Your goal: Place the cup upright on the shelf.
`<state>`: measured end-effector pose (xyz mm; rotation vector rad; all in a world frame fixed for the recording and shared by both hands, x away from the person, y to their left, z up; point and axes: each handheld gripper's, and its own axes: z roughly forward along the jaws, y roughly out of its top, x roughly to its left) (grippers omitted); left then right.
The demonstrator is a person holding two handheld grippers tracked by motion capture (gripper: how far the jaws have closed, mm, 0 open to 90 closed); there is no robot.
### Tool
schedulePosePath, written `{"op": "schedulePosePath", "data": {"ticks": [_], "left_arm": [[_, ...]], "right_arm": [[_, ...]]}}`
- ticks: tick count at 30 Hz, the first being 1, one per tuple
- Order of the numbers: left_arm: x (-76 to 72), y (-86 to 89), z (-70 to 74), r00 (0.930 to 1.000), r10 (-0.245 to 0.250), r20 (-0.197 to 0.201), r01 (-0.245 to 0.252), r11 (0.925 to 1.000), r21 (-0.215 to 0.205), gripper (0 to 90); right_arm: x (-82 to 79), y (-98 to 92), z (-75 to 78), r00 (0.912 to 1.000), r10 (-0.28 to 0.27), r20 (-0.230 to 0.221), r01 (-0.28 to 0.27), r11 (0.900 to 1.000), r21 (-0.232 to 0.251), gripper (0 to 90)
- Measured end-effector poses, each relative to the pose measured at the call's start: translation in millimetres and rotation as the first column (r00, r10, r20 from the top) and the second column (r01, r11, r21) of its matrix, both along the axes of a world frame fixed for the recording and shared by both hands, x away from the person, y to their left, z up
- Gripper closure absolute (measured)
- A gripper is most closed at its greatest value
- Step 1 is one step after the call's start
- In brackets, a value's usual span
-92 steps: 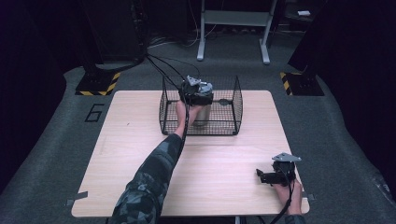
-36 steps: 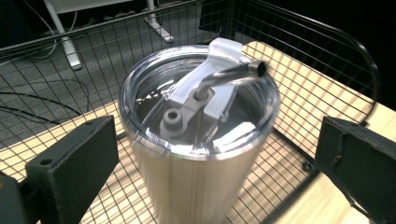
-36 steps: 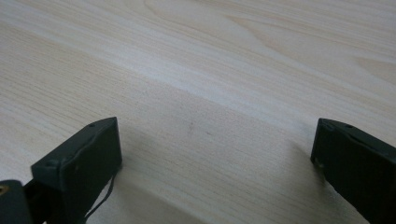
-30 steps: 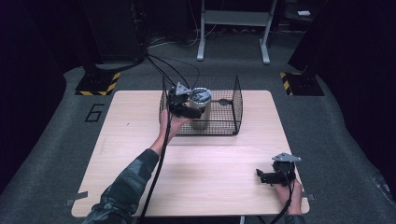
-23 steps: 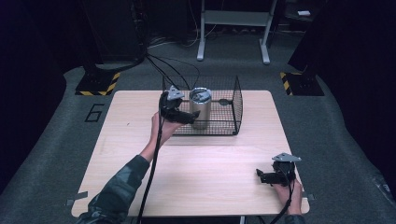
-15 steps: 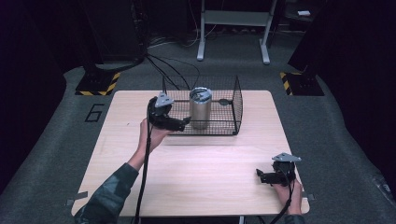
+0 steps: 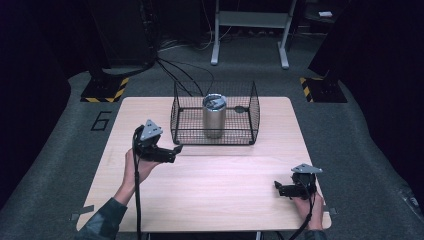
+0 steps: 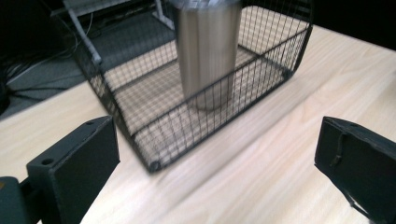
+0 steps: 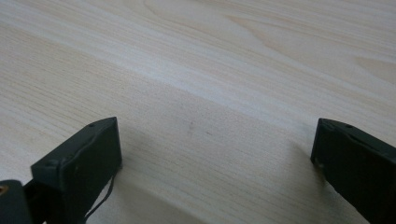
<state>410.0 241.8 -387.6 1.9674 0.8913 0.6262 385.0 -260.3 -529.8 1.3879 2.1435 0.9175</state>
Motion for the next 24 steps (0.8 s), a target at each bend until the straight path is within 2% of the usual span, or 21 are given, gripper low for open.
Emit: {"op": "schedulePosePath", "data": {"ticks": [3,4,5,6,7,8,9,11,12,14,15,16,18,19,20,22,23,24], "left_arm": [[-11.2,12.8,-10.5,0.9996,0.029,-0.007,-0.029,0.9996,0.006,0.0],[-17.2,19.8,-17.5,0.9989,0.043,-0.02,-0.042,0.9989,0.02,0.0],[-17.2,19.8,-17.5,0.9989,0.043,-0.02,-0.042,0.9989,0.02,0.1],[-23.6,27.2,-26.9,0.9975,0.062,-0.034,-0.061,0.9979,0.02,0.1],[-23.6,27.2,-26.9,0.9975,0.062,-0.034,-0.061,0.9979,0.02,0.1],[-30.6,34.9,-38.0,0.9951,0.08,-0.058,-0.079,0.9966,0.023,0.0],[-30.6,34.9,-38.0,0.9951,0.08,-0.058,-0.079,0.9966,0.023,0.1],[-37.0,44.8,-52.7,0.9906,0.11,-0.082,-0.108,0.9938,0.026,0.1],[-37.0,44.8,-52.7,0.9906,0.11,-0.082,-0.108,0.9938,0.026,0.0],[-41.1,52.8,-65.9,0.9843,0.142,-0.105,-0.14,0.9897,0.029,0.0],[-43.8,58.4,-77.1,0.9785,0.161,-0.128,-0.158,0.9868,0.033,0.0],[-43.8,58.4,-77.1,0.9785,0.161,-0.128,-0.158,0.9868,0.033,0.0],[-46.4,66.8,-96.3,0.9682,0.192,-0.16,-0.186,0.9812,0.051,0.0],[-46.4,66.8,-96.3,0.9682,0.192,-0.16,-0.186,0.9812,0.051,0.0],[-46.8,72.0,-107.7,0.9596,0.211,-0.186,-0.203,0.9773,0.06,0.0],[-46.9,76.5,-118.4,0.9509,0.232,-0.204,-0.226,0.9727,0.054,0.0],[-46.9,76.5,-118.4,0.9509,0.232,-0.204,-0.226,0.9727,0.054,0.0],[-46.1,79.8,-128.2,0.9426,0.248,-0.223,-0.242,0.9687,0.054,0.0]], "right_arm": [[0.0,-0.2,0.0,1.0,0.001,0.001,-0.001,1.0,-0.001,1.3],[0.1,-0.3,-0.2,1.0,0.002,0.002,-0.002,1.0,-0.002,1.3],[0.1,-0.3,-0.2,1.0,0.002,0.002,-0.002,1.0,-0.002,1.3],[0.0,-0.1,0.0,1.0,0.0,0.0,0.0,1.0,0.0,1.3],[-0.1,0.0,0.0,1.0,-0.001,-0.001,0.001,1.0,0.001,1.3],[-0.1,0.0,0.0,1.0,-0.001,-0.001,0.001,1.0,0.001,1.3],[0.1,-0.4,-0.2,1.0,0.003,0.002,-0.003,1.0,-0.003,1.3],[-0.3,0.2,0.1,1.0,-0.003,-0.002,0.003,1.0,0.001,1.3],[-0.3,0.2,0.1,1.0,-0.003,-0.002,0.003,1.0,0.001,1.3],[0.1,-0.3,-0.2,1.0,0.003,0.002,-0.003,1.0,-0.003,1.3],[0.1,-0.3,-0.2,1.0,0.002,0.003,-0.002,1.0,-0.003,1.3],[0.1,-0.3,-0.2,1.0,0.002,0.003,-0.002,1.0,-0.003,1.3],[0.0,-0.1,0.0,1.0,0.0,0.0,0.0,1.0,-0.001,1.3],[0.0,-0.2,-0.1,1.0,0.001,0.002,-0.001,1.0,-0.002,1.3],[0.1,-0.4,-0.1,1.0,0.003,0.002,-0.003,1.0,-0.003,1.3],[0.1,-0.4,-0.1,1.0,0.003,0.003,-0.003,1.0,-0.003,1.3],[0.1,-0.3,-0.1,1.0,0.003,0.003,-0.003,1.0,-0.003,1.3],[-0.2,-0.1,0.0,1.0,0.0,0.001,0.0,1.0,-0.002,1.3]]}}
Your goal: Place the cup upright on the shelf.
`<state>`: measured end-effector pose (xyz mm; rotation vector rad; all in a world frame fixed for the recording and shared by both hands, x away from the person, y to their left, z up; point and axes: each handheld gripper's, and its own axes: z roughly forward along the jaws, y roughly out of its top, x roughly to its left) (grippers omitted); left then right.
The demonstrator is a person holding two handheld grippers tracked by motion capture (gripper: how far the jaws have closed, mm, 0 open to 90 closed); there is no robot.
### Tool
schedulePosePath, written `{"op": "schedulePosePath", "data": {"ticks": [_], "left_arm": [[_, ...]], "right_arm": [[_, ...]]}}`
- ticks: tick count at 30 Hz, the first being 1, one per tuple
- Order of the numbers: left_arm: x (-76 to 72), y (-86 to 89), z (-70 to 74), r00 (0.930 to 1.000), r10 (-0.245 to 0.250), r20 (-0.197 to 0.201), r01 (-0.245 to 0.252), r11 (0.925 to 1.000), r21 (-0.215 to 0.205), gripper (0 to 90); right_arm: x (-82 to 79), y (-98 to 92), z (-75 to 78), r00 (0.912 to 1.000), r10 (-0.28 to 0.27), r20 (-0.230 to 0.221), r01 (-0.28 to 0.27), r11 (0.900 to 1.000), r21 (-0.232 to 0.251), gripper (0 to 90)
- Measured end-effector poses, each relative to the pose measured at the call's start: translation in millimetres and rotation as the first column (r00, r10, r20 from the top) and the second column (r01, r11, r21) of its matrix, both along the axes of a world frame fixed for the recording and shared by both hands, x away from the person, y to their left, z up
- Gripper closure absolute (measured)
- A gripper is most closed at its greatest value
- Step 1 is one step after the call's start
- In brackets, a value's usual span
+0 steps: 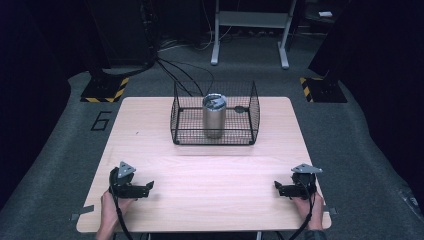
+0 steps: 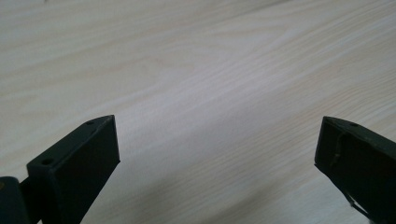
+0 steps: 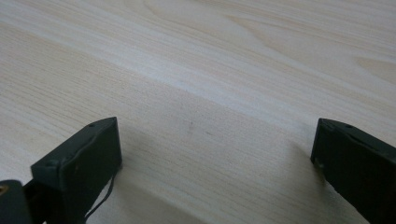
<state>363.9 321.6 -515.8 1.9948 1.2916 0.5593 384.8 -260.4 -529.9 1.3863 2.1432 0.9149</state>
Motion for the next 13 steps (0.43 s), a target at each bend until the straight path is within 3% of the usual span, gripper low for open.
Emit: {"op": "schedulePosePath", "data": {"ticks": [6,8,13], "left_arm": [[-0.5,2.7,-15.2,0.9995,0.016,-0.026,-0.017,0.9999,-0.005,0.0],[-0.5,1.2,-15.6,0.9996,0.027,-0.003,-0.027,0.9996,0.008,0.1],[0.8,-0.6,-16.6,0.9994,0.033,-0.009,-0.033,0.9991,0.026,0.0]], "right_arm": [[0.2,-0.2,-0.1,1.0,0.003,0.002,-0.003,1.0,-0.001,1.3],[0.3,-0.3,-0.1,1.0,0.003,0.002,-0.003,1.0,-0.002,1.0],[0.6,-0.7,-0.2,1.0,0.008,0.002,-0.008,1.0,-0.008,0.6]]}}
